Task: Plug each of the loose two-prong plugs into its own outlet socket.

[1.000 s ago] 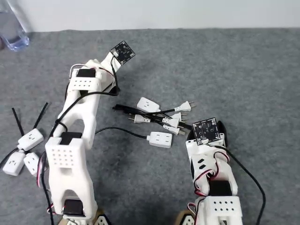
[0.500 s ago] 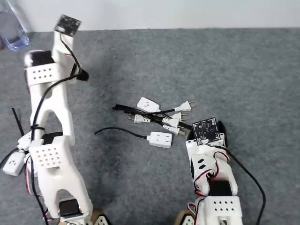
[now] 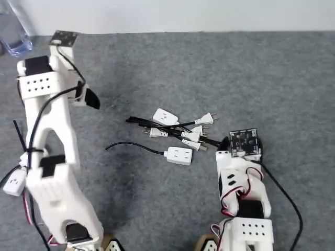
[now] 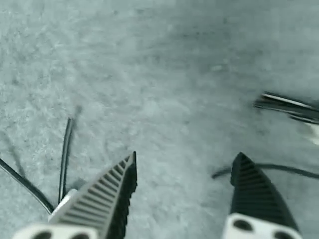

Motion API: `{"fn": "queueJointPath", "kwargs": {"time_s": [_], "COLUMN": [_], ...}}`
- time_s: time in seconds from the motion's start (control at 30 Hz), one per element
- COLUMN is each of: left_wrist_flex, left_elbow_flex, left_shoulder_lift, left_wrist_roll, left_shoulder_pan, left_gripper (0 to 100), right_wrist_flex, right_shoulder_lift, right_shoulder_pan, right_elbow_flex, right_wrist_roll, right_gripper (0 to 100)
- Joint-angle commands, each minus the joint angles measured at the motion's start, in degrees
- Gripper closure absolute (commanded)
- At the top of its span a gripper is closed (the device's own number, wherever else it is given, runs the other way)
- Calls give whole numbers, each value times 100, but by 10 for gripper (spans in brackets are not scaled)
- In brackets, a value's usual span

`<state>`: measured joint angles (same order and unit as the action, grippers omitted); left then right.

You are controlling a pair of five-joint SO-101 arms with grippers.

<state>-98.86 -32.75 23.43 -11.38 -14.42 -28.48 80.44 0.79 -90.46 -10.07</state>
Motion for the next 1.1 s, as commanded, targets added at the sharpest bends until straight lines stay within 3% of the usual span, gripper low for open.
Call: {"fn": "queueJointPath", "kwargs": {"time_s": [0.0,0.1,0.23,0.43,0.57,0.7,0.8,0.97,1.07], "left_wrist_flex": [-149,-141,132,1829,2435,3446,3956,4202,4431], "left_elbow_flex": [646,1376,2615,5147,6571,7582,7811,7829,7899], "left_shoulder_lift": [-1398,-2154,-2989,-4273,-5081,-5582,-5574,-5222,-4958], "left_wrist_roll": [44,44,-167,-1741,-2892,-3314,-3473,-3640,-3763], "left_shoulder_pan": [273,316,316,879,1442,1890,1978,2286,2629], "left_gripper": [710,710,710,710,710,710,710,710,710], "right_wrist_flex": [-637,-1147,-1851,-2563,-2554,-2519,-2026,-418,-207], "right_shoulder_lift": [-84,-92,-92,-92,-92,-84,-57,-31,-31], "right_shoulder_pan": [-40,-207,-769,-927,-1130,-1138,-980,-22,-57], "right_elbow_flex": [941,1468,1978,1943,1600,1477,941,-255,-334], "right_wrist_roll": [-88,-158,-782,-580,-580,-448,-387,-563,-571], "right_gripper": [740,740,740,740,740,740,740,740,741]}}
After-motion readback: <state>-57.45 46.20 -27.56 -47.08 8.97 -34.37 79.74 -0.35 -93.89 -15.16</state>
